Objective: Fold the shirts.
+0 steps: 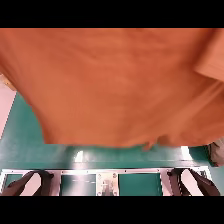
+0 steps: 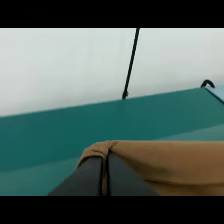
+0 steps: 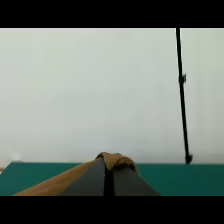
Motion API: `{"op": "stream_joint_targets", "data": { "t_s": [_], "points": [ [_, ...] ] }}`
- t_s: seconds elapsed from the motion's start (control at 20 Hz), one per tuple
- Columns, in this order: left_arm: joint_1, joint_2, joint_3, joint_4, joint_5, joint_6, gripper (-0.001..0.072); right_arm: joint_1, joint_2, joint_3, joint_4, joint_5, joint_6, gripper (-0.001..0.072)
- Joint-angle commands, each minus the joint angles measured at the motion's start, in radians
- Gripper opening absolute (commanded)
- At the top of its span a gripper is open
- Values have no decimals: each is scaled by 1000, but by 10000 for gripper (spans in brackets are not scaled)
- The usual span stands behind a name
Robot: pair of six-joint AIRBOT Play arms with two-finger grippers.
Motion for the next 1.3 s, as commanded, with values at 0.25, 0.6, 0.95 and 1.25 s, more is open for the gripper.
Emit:
{"op": "stream_joint_targets", "data": {
  "t_s": [0.25,0.6,0.95,1.25],
  "points": [
    [-167,-513,-322,-16,180,164,26,264,-539,-282,5,-296,-72,19],
    [-185,-874,-221,-11,262,156,26,266,-1001,-104,29,-300,0,19],
    [-185,-880,-219,190,12,-3,26,153,-1011,-60,-144,45,0,17],
    [-210,-878,-333,274,-89,-111,26,162,-1010,-113,-224,93,0,17]
  ]
}}
